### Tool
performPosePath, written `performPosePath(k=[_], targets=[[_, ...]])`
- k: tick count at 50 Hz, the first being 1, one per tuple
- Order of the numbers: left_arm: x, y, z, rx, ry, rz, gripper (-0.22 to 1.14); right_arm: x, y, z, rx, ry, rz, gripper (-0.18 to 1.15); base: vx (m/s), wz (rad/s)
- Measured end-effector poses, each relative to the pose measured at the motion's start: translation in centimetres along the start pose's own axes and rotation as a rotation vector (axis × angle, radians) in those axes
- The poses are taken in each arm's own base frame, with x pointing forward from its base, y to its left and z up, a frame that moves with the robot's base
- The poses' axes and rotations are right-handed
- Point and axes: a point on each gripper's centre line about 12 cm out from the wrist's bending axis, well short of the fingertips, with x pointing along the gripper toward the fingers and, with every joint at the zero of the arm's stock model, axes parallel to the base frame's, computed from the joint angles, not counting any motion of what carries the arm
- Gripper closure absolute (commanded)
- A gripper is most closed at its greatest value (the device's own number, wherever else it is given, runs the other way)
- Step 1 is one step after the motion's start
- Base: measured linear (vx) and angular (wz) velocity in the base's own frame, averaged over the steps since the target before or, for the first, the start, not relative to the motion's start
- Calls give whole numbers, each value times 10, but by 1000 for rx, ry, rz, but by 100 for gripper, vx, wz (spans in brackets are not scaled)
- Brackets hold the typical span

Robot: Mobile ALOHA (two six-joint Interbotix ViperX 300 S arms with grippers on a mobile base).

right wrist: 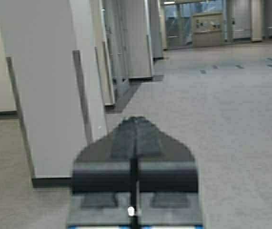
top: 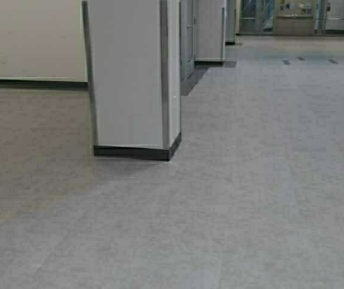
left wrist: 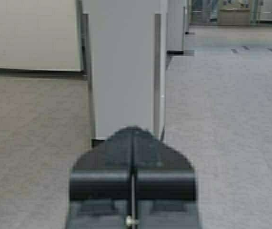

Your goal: Navigate to elevator, push the call button, then enter the elevator

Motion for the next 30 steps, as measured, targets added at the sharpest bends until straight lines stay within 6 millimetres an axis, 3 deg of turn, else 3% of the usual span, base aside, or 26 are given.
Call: performPosePath(k=[30], targets=[[3, -2, -3, -43, 3, -20, 89, -4, 0, 4, -5, -22, 0, 92, 66, 27]])
